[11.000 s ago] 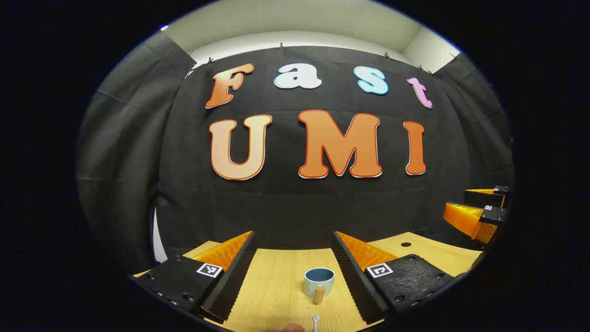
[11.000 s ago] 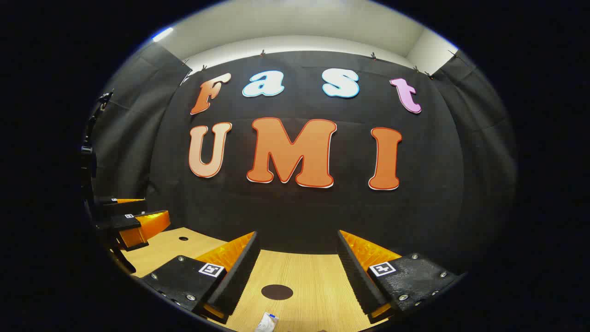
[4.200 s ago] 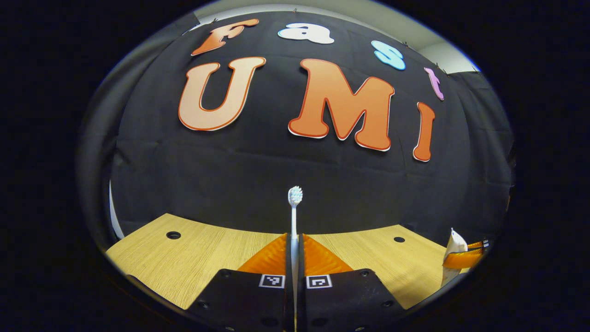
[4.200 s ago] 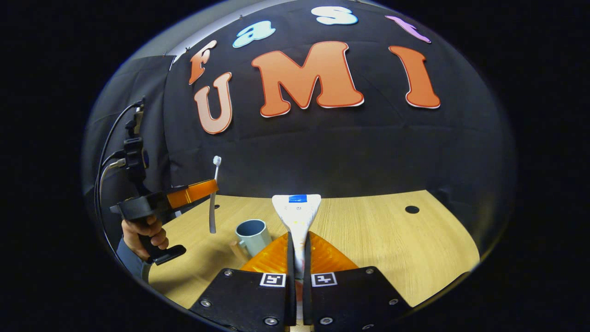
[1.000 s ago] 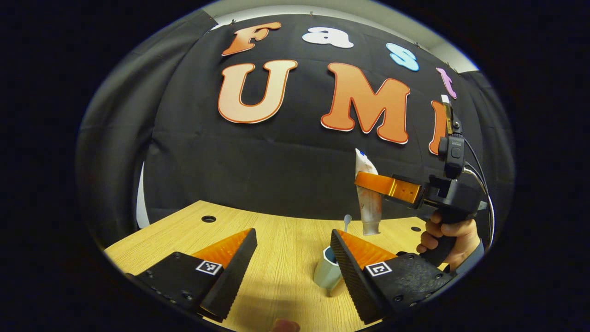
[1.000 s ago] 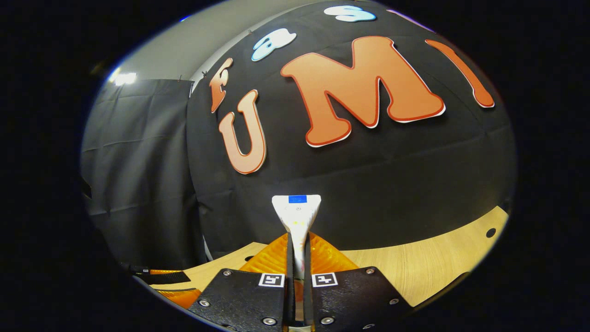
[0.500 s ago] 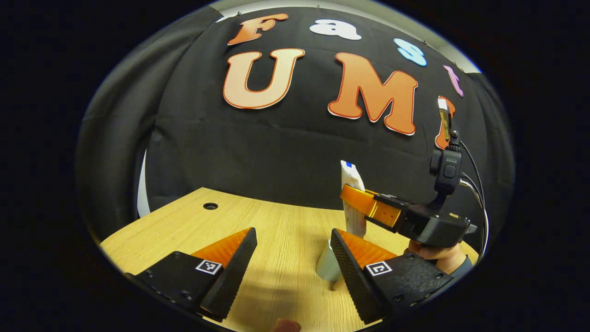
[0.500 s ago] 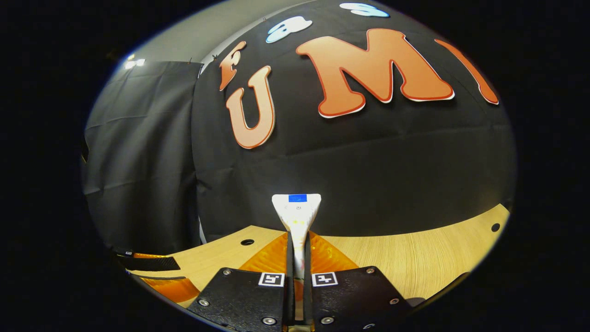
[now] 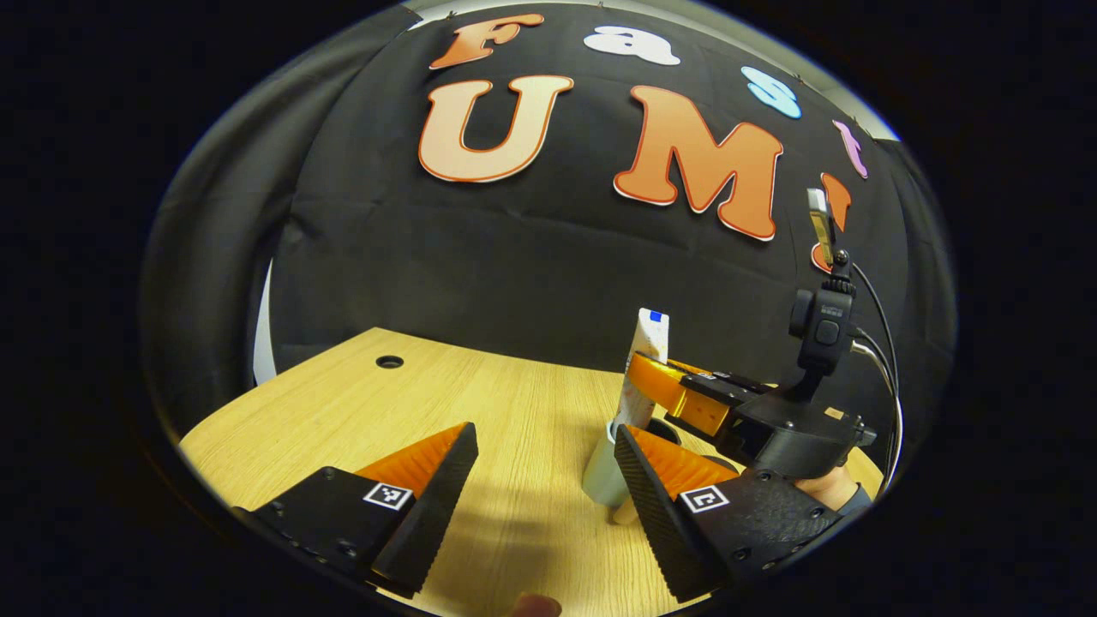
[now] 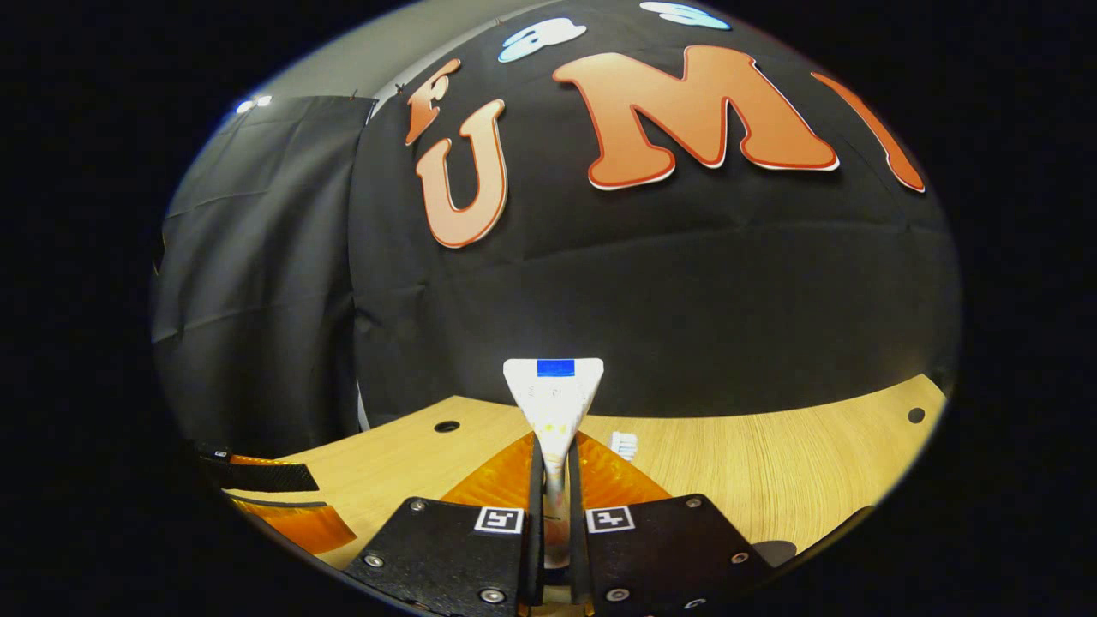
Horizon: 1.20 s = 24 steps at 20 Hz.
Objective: Put the toothbrush and toothpaste on the desktop into the cup, then pick up the cup and place it on the coaster on the desktop.
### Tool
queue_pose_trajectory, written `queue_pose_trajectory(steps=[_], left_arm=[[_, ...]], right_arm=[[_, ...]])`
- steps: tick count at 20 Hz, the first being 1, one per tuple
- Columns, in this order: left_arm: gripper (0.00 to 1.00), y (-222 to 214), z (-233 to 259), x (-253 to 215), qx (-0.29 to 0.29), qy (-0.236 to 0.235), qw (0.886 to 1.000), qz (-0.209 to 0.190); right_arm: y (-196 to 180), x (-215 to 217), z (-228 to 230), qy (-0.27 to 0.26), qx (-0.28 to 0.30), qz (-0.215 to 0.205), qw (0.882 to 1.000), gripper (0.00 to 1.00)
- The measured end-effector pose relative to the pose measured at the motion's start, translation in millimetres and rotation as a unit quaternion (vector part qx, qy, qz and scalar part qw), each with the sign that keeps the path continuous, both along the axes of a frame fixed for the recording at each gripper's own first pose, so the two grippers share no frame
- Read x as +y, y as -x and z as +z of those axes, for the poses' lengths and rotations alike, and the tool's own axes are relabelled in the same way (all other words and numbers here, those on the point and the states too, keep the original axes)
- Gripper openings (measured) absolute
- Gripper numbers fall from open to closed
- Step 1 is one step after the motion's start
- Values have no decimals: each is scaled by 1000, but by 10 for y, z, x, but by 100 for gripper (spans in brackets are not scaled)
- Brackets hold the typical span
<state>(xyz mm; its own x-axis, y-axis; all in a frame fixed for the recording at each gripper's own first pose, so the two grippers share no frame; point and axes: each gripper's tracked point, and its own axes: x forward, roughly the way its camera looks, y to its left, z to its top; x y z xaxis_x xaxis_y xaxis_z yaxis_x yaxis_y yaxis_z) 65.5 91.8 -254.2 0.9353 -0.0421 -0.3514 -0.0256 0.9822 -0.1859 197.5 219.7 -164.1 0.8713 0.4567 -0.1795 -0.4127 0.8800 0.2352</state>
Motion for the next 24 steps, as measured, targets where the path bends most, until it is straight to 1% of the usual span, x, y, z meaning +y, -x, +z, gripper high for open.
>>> queue_pose_trajectory(steps=[1,2,5,6,7,8,9,10,11,13,15,16,17,19,22,24], left_arm=[[98,26,-21,-17,6,2,1000,-3],[97,34,-23,-31,8,1,1000,-4],[97,65,-35,-142,10,-29,999,-13],[97,82,-41,-181,9,-39,999,-18],[96,85,-37,-225,9,-44,999,-22],[96,93,-40,-289,12,-41,999,-29],[96,90,-42,-361,14,-37,999,-37],[97,108,-42,-406,16,-37,998,-43],[96,81,-31,-450,22,-41,998,-48],[96,89,-80,-505,38,-54,996,-57],[96,101,-81,-605,50,-47,995,-70],[96,93,-69,-656,54,-42,995,-75],[96,70,-54,-694,59,-39,994,-79],[96,27,-29,-758,71,-33,993,-86],[96,-50,1,-826,95,-34,990,-94],[96,-147,18,-950,107,-30,987,-115]], right_arm=[[29,-16,-34,5,10,1,1000,7],[58,-42,-75,11,22,2,1000,13],[190,-111,-175,37,51,11,998,18],[237,-135,-174,43,57,16,997,20],[279,-154,-179,51,61,18,997,17],[319,-174,-185,61,65,23,996,25],[360,-218,-171,72,66,22,995,29],[382,-297,-142,82,64,16,994,31],[414,-377,-95,85,59,10,995,40],[467,-509,70,72,55,4,996,49],[512,-691,262,59,44,-9,997,65],[535,-787,356,57,35,-17,998,69],[553,-889,464,54,25,-26,998,75],[603,-1110,706,51,2,-41,998,83],[738,-1404,1006,50,-25,-57,997,89],[855,-1594,1156,53,-37,-63,996,92]])
